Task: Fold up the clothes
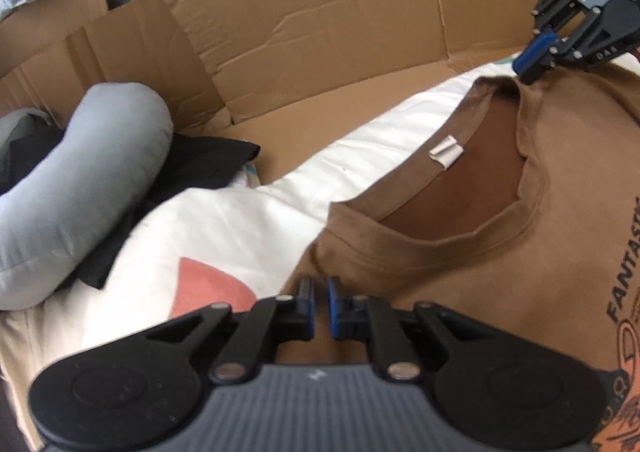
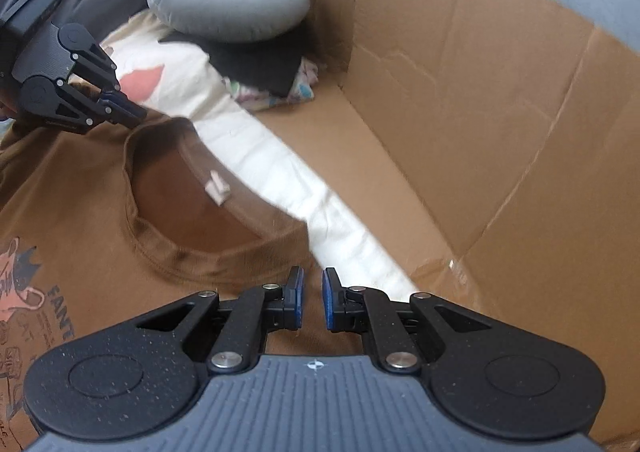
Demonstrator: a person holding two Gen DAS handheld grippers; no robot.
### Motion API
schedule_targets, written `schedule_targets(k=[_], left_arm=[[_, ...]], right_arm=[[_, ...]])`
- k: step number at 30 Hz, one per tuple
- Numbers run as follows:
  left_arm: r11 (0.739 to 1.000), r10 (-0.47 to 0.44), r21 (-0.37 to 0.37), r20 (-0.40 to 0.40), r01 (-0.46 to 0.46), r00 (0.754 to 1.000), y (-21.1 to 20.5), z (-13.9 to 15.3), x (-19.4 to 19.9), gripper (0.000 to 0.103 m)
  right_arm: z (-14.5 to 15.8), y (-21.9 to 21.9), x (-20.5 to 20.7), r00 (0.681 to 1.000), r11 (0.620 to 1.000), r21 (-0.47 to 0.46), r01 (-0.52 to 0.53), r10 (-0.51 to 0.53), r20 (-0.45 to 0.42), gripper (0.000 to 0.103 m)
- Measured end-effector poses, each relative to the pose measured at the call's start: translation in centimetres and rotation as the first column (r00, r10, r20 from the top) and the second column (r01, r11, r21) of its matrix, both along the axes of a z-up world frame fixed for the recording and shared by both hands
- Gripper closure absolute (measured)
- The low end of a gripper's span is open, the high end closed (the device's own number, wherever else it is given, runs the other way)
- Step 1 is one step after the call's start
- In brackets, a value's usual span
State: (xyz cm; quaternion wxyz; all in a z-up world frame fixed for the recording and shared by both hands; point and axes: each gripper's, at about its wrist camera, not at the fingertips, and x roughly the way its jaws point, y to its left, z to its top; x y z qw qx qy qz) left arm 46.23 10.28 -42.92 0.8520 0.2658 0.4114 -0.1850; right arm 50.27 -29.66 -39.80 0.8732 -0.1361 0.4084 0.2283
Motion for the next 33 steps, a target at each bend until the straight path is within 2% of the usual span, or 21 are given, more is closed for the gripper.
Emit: schedule_targets(k=[4,8,11,15,17,20,22,24,25,28,31,33], left_arm=[[1.000,0.015,-0.018,-0.017,-0.015,1.000,-0.8,-0.9,0.8,0.094],[0.999,0.020,-0.044,-0.019,-0.021,1.000,-1.9,-1.3,1.3,0.094],[0.997,0.055,-0.062,-0.019,-0.056,0.998,-2.4,-1.6,1.8,0.095],[0.989,0.101,-0.104,-0.019,-0.102,0.995,-1.8,-1.2,1.7,0.093],[0.987,0.114,-0.115,-0.006,-0.114,0.993,-1.4,-0.6,1.2,0.086],[0.983,0.130,-0.129,0.009,-0.128,0.991,-0.6,0.3,0.1,0.084],[0.984,0.135,-0.123,0.017,-0.132,0.991,0.0,0.8,-1.0,0.077],[0.984,0.141,-0.112,0.032,-0.136,0.990,0.6,1.4,-2.2,0.059],[0.985,0.146,-0.100,0.050,-0.140,0.988,1.0,1.6,-2.9,0.056],[0.983,0.173,-0.072,0.084,-0.167,0.981,2.6,2.3,-4.2,0.055],[0.976,0.213,-0.075,0.096,-0.207,0.972,4.1,2.8,-4.5,0.056],[0.969,0.242,-0.086,0.100,-0.234,0.965,4.9,3.0,-4.4,0.067]], right_arm=[[-1.6,0.0,0.2,0.998,0.999,0.001,0.049,-0.049,-0.030,0.093],[-2.4,0.3,1.3,0.992,0.991,0.051,0.121,-0.118,-0.048,0.093],[-3.0,0.9,2.2,0.984,0.981,0.092,0.171,-0.164,-0.076,0.092],[-2.9,1.4,2.8,0.975,0.972,0.099,0.215,-0.208,-0.073,0.091],[-2.3,0.8,2.6,0.974,0.968,0.118,0.221,-0.214,-0.068,0.090],[-1.4,0.0,1.8,0.975,0.967,0.128,0.219,-0.213,-0.059,0.079],[-0.9,-0.3,1.1,0.979,0.971,0.129,0.200,-0.194,-0.057,0.075],[-0.5,-0.2,0.2,0.985,0.977,0.124,0.171,-0.165,-0.054,0.072],[-0.3,-0.2,-0.2,0.987,0.980,0.122,0.156,-0.150,-0.052,0.071],[-0.2,-0.1,-1.3,0.991,0.985,0.115,0.126,-0.121,-0.055,0.066],[-0.1,-0.7,-2.1,0.988,0.983,0.103,0.149,-0.146,-0.042,0.064],[-0.1,-1.6,-2.3,0.980,0.973,0.115,0.198,-0.194,-0.043,0.065]])
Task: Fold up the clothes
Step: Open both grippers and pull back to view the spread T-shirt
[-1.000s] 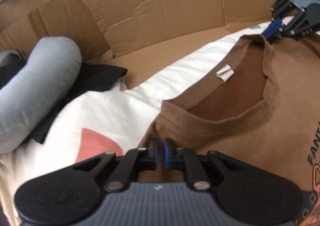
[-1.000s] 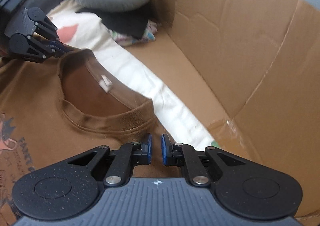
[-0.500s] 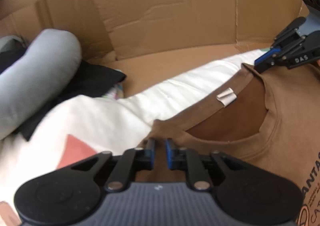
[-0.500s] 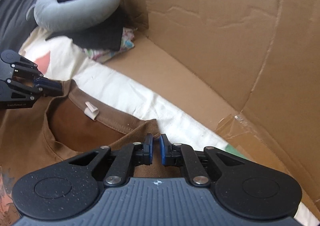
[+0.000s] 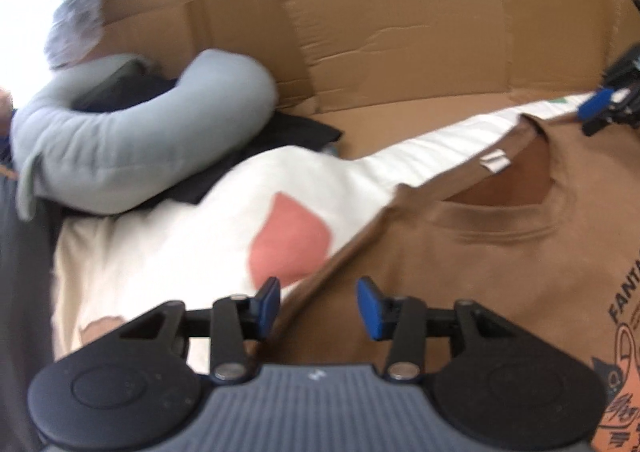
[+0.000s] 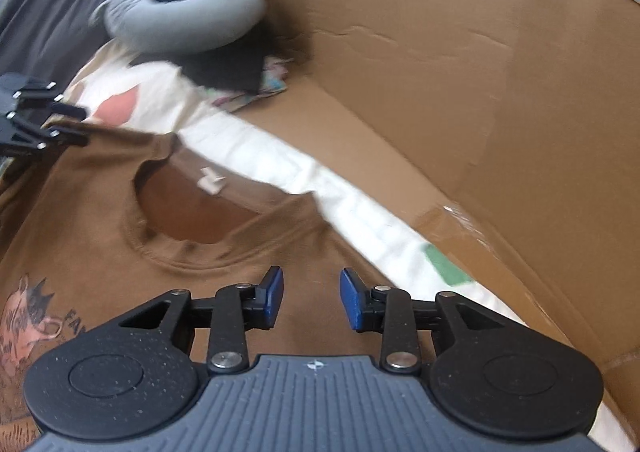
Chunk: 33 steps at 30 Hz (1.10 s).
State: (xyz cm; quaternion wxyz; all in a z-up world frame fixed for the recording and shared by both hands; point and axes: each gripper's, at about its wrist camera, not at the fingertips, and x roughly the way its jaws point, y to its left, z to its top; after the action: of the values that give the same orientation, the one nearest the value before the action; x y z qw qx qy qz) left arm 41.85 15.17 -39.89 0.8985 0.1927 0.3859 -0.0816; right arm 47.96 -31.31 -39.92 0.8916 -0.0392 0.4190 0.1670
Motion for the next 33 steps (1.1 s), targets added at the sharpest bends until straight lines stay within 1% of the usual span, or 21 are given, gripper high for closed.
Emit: schedule_targets(k=[1,3,4,5,7,10,13,18,19,21,24,25,27,29,31,32,33], left_arm=[[1.000,0.011,-0.011,0.004,-0.011,1.000,0.3,0.1,0.1,0.070],[0.998,0.026,-0.049,0.011,-0.026,1.000,0.4,0.2,0.3,0.085],[0.998,0.027,-0.050,0.013,-0.026,1.000,0.3,0.2,0.4,0.087],[0.999,0.019,-0.029,0.011,-0.019,1.000,0.1,-0.1,0.6,0.089],[0.999,0.000,0.042,0.004,0.000,1.000,-0.3,-0.8,0.9,0.089],[0.997,-0.007,0.083,-0.010,0.008,1.000,0.3,-1.4,1.6,0.089],[0.996,0.013,0.088,0.001,-0.013,1.000,1.1,-0.9,2.5,0.089],[0.991,0.038,0.129,0.012,-0.039,0.999,1.6,0.1,3.1,0.089],[0.992,0.047,0.117,0.008,-0.048,0.999,1.9,0.5,3.0,0.089],[0.996,0.060,0.072,-0.005,-0.060,0.998,2.8,1.2,2.4,0.089],[0.996,0.074,0.060,-0.022,-0.073,0.997,3.6,2.0,1.0,0.086],[0.996,0.075,0.044,-0.029,-0.073,0.997,3.9,2.2,0.5,0.083],[0.997,0.078,0.007,-0.040,-0.078,0.996,4.3,2.6,-0.5,0.064],[0.996,0.087,-0.016,-0.048,-0.088,0.995,4.6,2.6,-1.1,0.053],[0.996,0.093,0.006,-0.077,-0.093,0.993,4.7,1.8,-1.1,0.056],[0.995,0.096,0.016,-0.096,-0.095,0.991,4.8,1.3,-0.9,0.065],[0.995,0.102,0.020,-0.119,-0.100,0.988,5.0,0.8,-0.6,0.085]], right_arm=[[-0.1,-0.5,0.0,1.000,1.000,0.007,0.027,-0.027,-0.001,0.065],[-0.4,-1.5,0.0,0.997,0.996,0.013,0.083,-0.083,-0.006,0.065],[-0.6,-1.9,0.0,0.994,0.994,0.018,0.105,-0.105,-0.007,0.065],[-0.7,-2.3,0.0,0.992,0.992,0.023,0.127,-0.127,-0.009,0.065],[-1.0,-2.6,0.0,0.990,0.990,0.027,0.138,-0.138,-0.013,0.065],[-1.5,-2.8,0.1,0.990,0.990,0.012,0.142,-0.141,-0.021,0.065],[-1.8,-2.7,0.5,0.987,0.987,-0.008,0.161,-0.161,-0.023,0.065],[-1.1,-2.2,0.3,0.988,0.988,-0.004,0.156,-0.156,0.002,0.065],[-0.8,-1.9,0.2,0.990,0.990,0.003,0.143,-0.143,0.009,0.065],[-0.4,-1.2,-0.2,0.994,0.994,0.019,0.108,-0.109,0.020,0.065],[-0.2,0.1,-0.6,0.998,0.998,0.029,0.060,-0.061,0.032,0.065],[-0.2,0.6,-0.7,0.998,0.998,0.031,0.046,-0.047,0.034,0.065],[-0.2,1.6,-0.8,0.999,0.999,0.033,0.017,-0.019,0.038,0.065],[-0.4,2.7,-0.5,0.999,0.999,0.034,-0.002,0.000,0.033,0.065],[-0.7,3.8,-0.4,0.999,0.999,0.028,-0.017,0.016,0.029,0.065],[-0.8,4.3,-0.2,0.999,1.000,0.023,-0.022,0.021,0.026,0.065],[-1.0,4.8,-0.1,0.999,0.999,0.018,-0.027,0.026,0.023,0.065]])
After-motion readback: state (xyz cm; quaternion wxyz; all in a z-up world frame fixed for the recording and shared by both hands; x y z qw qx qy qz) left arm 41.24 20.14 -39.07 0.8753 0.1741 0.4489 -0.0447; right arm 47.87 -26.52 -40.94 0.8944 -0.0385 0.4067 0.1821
